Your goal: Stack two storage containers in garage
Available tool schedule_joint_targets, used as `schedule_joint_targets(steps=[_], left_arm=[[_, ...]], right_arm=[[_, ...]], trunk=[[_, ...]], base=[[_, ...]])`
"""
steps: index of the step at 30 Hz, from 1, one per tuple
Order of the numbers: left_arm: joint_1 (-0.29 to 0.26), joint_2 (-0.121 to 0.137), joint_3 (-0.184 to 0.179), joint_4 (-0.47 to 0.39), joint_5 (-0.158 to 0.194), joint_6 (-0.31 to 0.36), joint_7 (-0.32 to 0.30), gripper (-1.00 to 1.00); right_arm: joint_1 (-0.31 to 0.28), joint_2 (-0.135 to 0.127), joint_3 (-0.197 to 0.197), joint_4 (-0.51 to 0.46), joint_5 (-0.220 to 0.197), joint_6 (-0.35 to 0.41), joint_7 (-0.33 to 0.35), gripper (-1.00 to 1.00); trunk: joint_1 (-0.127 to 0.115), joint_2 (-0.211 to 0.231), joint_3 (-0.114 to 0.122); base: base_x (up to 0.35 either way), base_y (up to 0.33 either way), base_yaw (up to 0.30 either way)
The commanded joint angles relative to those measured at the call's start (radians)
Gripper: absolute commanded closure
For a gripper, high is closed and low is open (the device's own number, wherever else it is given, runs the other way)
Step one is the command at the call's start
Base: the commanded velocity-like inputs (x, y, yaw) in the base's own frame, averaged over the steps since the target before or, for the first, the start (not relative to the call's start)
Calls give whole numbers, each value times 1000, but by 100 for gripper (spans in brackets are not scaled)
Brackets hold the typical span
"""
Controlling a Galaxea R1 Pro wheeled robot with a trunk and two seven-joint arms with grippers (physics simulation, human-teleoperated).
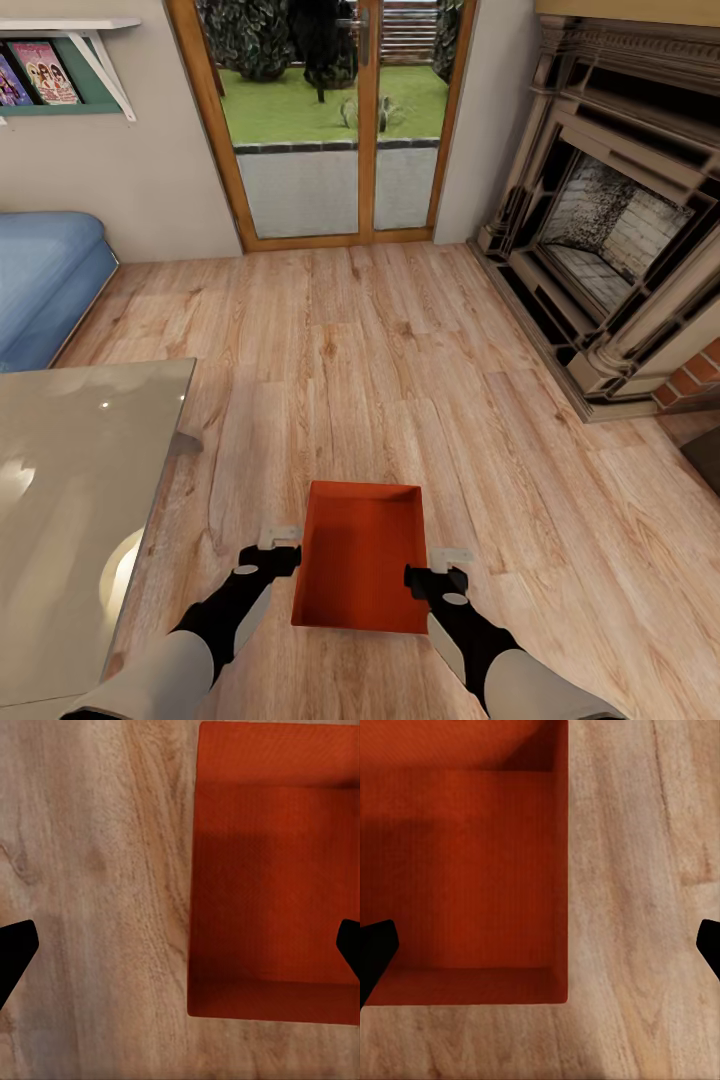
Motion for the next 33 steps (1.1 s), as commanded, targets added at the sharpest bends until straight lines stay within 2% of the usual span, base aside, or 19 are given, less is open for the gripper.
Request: schedule_joint_targets(steps=[1,8,18,33], left_arm=[[0,0,-9,-1,11,6,7,-100],[0,-3,-12,32,8,0,3,-100],[0,-4,-11,27,8,-2,7,-100],[0,0,-8,24,7,6,7,-100]], right_arm=[[0,-1,8,1,-10,-4,-5,-100],[-1,-7,6,0,-12,-4,-1,-100],[-1,-8,6,0,-12,-4,1,-100],[-1,-5,8,0,-4,-4,-6,-100]], trunk=[[0,0,-1],[0,0,-1],[0,0,-1],[58,-105,-48]], base=[[0,0,0],[0,0,0],[0,0,0],[0,0,0]])
